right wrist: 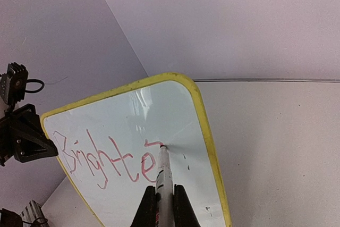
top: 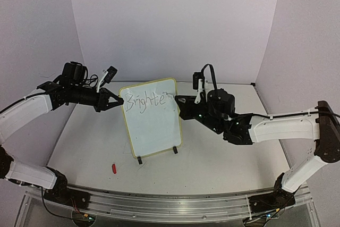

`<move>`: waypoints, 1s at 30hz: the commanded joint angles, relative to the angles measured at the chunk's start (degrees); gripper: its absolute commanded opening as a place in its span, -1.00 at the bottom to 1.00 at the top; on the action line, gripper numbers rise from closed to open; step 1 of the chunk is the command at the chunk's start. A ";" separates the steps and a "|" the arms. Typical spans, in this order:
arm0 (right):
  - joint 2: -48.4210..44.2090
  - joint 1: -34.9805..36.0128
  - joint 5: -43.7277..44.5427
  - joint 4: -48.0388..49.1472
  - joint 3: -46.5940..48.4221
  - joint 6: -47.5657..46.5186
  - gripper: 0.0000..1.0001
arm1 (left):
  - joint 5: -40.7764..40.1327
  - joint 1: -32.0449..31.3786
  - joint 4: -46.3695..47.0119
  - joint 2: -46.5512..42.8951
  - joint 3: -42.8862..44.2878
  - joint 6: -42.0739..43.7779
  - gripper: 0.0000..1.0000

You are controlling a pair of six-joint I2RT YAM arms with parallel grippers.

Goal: Write a sentence on the whiteboard
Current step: Write on the whiteboard at the center of the board.

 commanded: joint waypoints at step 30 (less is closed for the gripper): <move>-1.37 -0.19 0.91 2.54 0.64 -0.30 -1.00 | -4.47 -1.30 -5.85 2.94 -0.58 4.00 -1.00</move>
